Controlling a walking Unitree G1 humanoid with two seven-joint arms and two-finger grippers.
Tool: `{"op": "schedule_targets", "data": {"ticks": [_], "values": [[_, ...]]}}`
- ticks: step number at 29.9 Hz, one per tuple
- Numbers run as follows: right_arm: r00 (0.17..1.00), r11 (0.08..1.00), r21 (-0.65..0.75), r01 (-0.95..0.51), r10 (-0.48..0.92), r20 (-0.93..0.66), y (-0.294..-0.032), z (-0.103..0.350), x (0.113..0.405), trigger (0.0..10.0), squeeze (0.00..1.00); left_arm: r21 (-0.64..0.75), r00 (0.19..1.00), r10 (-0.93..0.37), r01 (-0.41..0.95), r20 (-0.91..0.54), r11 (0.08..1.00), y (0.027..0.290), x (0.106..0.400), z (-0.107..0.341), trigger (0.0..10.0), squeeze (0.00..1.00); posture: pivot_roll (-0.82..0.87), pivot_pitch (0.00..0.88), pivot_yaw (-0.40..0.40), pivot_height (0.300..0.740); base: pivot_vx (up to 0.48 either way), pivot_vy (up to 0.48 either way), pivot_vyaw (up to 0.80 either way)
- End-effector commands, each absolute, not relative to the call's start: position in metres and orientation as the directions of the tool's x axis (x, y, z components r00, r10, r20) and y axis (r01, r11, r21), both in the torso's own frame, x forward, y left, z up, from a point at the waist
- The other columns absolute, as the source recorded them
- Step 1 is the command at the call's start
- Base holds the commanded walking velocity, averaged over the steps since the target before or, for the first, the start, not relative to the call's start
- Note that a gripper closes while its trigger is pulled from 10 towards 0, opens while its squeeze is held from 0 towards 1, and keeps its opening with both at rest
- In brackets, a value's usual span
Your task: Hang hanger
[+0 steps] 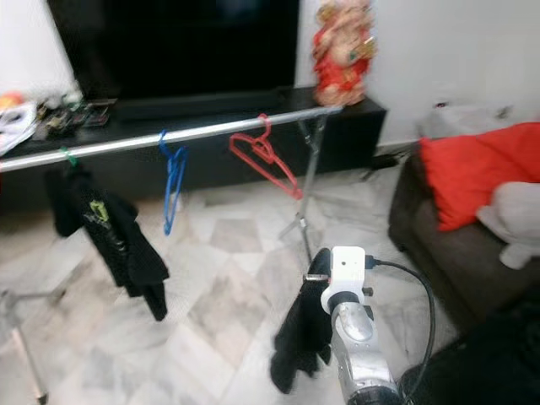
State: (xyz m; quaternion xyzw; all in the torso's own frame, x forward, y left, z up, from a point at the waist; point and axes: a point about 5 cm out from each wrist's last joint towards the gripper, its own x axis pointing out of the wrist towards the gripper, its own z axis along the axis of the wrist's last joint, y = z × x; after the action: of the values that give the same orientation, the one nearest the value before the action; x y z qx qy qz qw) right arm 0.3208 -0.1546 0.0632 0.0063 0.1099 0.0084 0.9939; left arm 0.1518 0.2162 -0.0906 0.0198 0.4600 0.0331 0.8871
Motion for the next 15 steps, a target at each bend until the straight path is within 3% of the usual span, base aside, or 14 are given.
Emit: {"op": "schedule_targets", "data": {"ticks": [1,6,11,15], "values": [[0.984,0.999,0.014,-0.037,0.039,-0.173,-0.147,0.075,0.328,10.0,0.00,0.067,0.526,0.081,-0.044,-0.847,0.997,0.217,0.134,-0.097,10.0,0.00,0.01,0.088,0.061,0.740,0.000,0.251,0.00],[0.984,0.999,0.016,-0.031,0.034,-0.176,-0.147,0.073,0.327,10.0,0.00,0.072,0.526,0.083,-0.041,-0.846,0.997,0.218,0.134,-0.097,10.0,0.00,0.01,0.090,0.064,0.740,0.000,0.250,0.00],[0.982,1.000,0.009,-0.014,0.016,-0.187,-0.151,0.070,0.326,10.0,0.00,0.076,0.534,0.084,-0.036,-0.841,0.996,0.219,0.136,-0.096,10.0,0.00,0.01,0.088,0.064,0.740,0.000,0.000,0.00],[0.978,1.000,0.016,0.008,-0.004,-0.209,-0.156,0.063,0.323,10.0,0.00,0.073,0.597,0.117,-0.097,-0.793,0.993,0.234,0.147,-0.087,10.0,0.00,0.01,0.084,0.059,0.740,0.000,0.000,0.00]]}}
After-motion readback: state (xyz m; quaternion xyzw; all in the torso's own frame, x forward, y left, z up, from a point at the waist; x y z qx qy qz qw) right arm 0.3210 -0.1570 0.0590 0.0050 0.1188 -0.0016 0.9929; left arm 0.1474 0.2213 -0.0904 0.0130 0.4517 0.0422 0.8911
